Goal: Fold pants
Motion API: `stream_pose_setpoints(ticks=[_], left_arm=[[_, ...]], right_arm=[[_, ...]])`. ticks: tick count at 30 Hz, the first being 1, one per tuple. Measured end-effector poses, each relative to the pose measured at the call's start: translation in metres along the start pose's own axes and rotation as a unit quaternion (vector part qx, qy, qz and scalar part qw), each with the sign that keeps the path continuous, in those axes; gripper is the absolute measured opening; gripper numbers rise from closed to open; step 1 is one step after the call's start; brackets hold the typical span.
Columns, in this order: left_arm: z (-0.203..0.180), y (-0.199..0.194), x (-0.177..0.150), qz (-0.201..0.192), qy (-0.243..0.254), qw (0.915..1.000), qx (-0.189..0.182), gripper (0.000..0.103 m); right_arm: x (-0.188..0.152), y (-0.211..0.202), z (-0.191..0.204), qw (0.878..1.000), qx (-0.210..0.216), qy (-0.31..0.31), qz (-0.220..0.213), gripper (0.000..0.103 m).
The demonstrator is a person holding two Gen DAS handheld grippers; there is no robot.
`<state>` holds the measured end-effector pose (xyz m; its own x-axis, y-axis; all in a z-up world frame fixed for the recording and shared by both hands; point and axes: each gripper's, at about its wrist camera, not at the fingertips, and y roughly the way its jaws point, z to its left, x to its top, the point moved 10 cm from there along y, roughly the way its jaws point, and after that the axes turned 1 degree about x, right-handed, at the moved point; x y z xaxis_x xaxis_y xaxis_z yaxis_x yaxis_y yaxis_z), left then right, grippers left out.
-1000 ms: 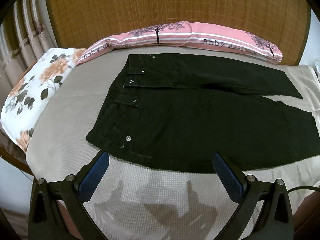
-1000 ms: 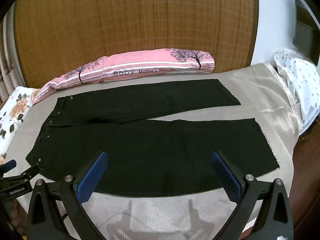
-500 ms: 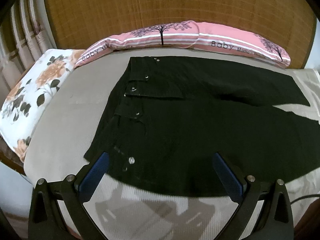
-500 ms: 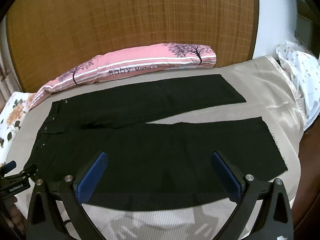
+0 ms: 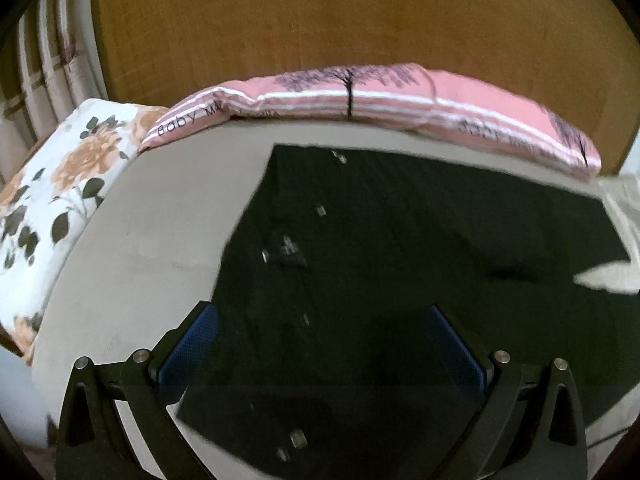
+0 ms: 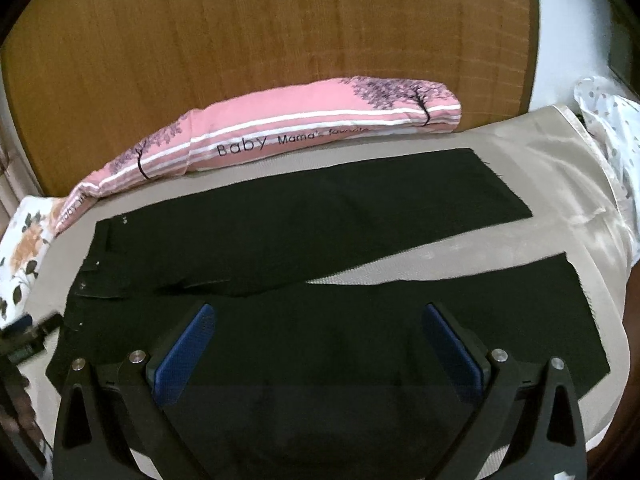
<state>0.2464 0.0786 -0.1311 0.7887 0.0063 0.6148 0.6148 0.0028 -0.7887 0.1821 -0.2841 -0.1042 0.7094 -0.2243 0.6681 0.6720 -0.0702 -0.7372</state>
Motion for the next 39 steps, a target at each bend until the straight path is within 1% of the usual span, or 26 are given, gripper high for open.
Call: stream_pose_setpoints(ticks=[1, 3, 5, 6, 8, 9, 10, 11, 13, 17, 19, 21, 23, 25, 27, 28, 29, 31, 32, 35, 39], left_arm=[[0.005, 0.005, 0.007, -0.001, -0.008, 0.9999, -0.007, 0.100], [0.019, 0.017, 0.026, -0.002, -0.028, 0.9993, -0.024, 0.092], [0.030, 0.033, 0.046, 0.003, -0.050, 0.9973, -0.053, 0.077], [0.033, 0.041, 0.053, 0.007, -0.058, 0.9959, -0.069, 0.073], [0.041, 0.061, 0.067, 0.026, -0.078, 0.9916, -0.100, 0.058], [0.042, 0.068, 0.072, 0.034, -0.085, 0.9892, -0.114, 0.054], [0.044, 0.078, 0.078, 0.044, -0.096, 0.9851, -0.135, 0.046], [0.047, 0.088, 0.084, 0.053, -0.111, 0.9811, -0.149, 0.042], [0.049, 0.107, 0.093, 0.070, -0.137, 0.9713, -0.181, 0.040], [0.049, 0.144, 0.106, 0.107, -0.157, 0.9559, -0.224, 0.039], [0.047, 0.155, 0.107, 0.121, -0.164, 0.9483, -0.243, 0.039], [0.048, 0.168, 0.108, 0.133, -0.183, 0.9396, -0.256, 0.039], [0.051, 0.176, 0.110, 0.136, -0.189, 0.9373, -0.259, 0.039], [0.052, 0.182, 0.116, 0.134, -0.185, 0.9383, -0.260, 0.038], [0.051, 0.187, 0.121, 0.139, -0.177, 0.9401, -0.257, 0.034], [0.053, 0.186, 0.121, 0.142, -0.177, 0.9388, -0.259, 0.031], [0.053, 0.183, 0.122, 0.143, -0.174, 0.9379, -0.264, 0.031], [0.061, 0.182, 0.121, 0.140, -0.163, 0.9452, -0.245, 0.031], [0.065, 0.182, 0.118, 0.142, -0.162, 0.9464, -0.240, 0.031], [0.069, 0.184, 0.109, 0.151, -0.172, 0.9412, -0.249, 0.031], [0.061, 0.183, 0.113, 0.147, -0.188, 0.9285, -0.285, 0.031]], right_arm=[[0.001, 0.005, 0.002, 1.000, 0.002, -0.003, 0.002, 0.102], [0.005, 0.017, 0.009, 1.000, 0.005, -0.012, 0.006, 0.102], [0.008, 0.027, 0.015, 1.000, 0.009, -0.017, 0.010, 0.102], [0.010, 0.034, 0.018, 1.000, 0.011, -0.018, 0.012, 0.102], [0.011, 0.044, 0.025, 1.000, 0.017, -0.018, 0.016, 0.102], [0.013, 0.051, 0.028, 0.999, 0.019, -0.018, 0.020, 0.102], [0.013, 0.057, 0.031, 0.999, 0.020, -0.017, 0.023, 0.102], [0.014, 0.063, 0.035, 0.999, 0.023, -0.018, 0.027, 0.102], [0.016, 0.078, 0.042, 0.999, 0.026, -0.017, 0.035, 0.102], [0.020, 0.099, 0.049, 0.998, 0.032, -0.011, 0.044, 0.102], [0.021, 0.109, 0.054, 0.998, 0.034, -0.010, 0.050, 0.102], [0.022, 0.119, 0.060, 0.998, 0.035, -0.016, 0.054, 0.102], [0.023, 0.126, 0.064, 0.998, 0.034, -0.022, 0.057, 0.102], [0.026, 0.134, 0.069, 0.997, 0.035, -0.026, 0.058, 0.102], [0.027, 0.140, 0.071, 0.997, 0.036, -0.028, 0.060, 0.102], [0.028, 0.143, 0.073, 0.997, 0.037, -0.030, 0.062, 0.102], [0.029, 0.146, 0.075, 0.997, 0.036, -0.031, 0.063, 0.102], [0.030, 0.150, 0.079, 0.997, 0.039, -0.034, 0.064, 0.102], [0.031, 0.152, 0.082, 0.996, 0.043, -0.037, 0.062, 0.102], [0.031, 0.157, 0.087, 0.996, 0.044, -0.040, 0.060, 0.102], [0.030, 0.163, 0.094, 0.996, 0.052, -0.035, 0.065, 0.102]])
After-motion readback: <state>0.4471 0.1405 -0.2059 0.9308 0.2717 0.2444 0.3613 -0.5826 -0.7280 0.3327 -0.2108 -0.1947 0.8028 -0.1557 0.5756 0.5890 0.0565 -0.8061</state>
